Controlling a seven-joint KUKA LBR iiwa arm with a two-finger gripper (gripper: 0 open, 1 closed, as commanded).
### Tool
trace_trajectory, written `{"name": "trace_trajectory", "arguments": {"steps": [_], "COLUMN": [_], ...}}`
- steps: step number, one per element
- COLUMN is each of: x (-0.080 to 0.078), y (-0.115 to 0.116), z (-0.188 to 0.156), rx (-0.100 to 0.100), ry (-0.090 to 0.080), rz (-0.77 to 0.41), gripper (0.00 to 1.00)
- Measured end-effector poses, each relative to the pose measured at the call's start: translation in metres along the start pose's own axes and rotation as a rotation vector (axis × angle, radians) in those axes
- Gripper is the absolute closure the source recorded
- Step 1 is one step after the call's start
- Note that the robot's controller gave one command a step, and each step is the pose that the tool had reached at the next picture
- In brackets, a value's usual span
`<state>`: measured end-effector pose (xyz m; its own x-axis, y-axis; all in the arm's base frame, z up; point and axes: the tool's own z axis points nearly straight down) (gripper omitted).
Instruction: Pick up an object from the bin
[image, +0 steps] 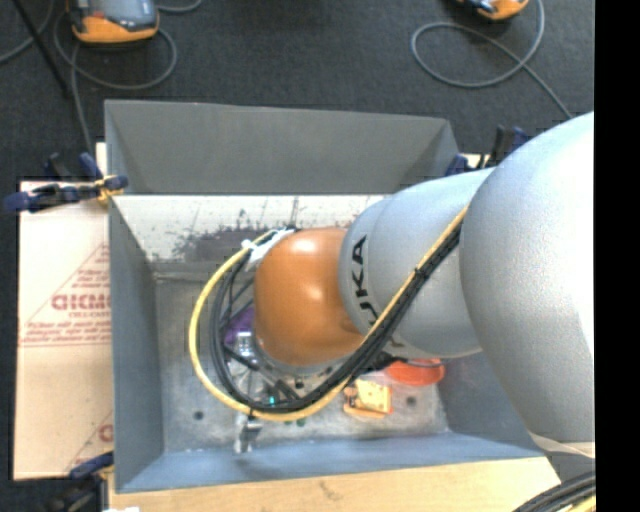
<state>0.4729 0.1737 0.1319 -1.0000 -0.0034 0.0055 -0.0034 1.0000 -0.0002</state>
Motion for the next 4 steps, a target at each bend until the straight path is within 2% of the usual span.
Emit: {"name": "trace_trajectory", "arguments": {"steps": [1,2,3,4], "x": [-0.002,-0.002,-0.002,-0.056], "y": [-0.001,-0.001,-0.001,0.013], "z": [-0.003,-0.003,-0.003,-0.042], "rx": [-0.001,-0.001,-0.001,0.000], "ry": [-0.007,-0.007,-0.007,-0.004], "rz": [0.006,0.008,0.008,-0.002], "gripper": [1.00,0.00,0.00,0.00]}}
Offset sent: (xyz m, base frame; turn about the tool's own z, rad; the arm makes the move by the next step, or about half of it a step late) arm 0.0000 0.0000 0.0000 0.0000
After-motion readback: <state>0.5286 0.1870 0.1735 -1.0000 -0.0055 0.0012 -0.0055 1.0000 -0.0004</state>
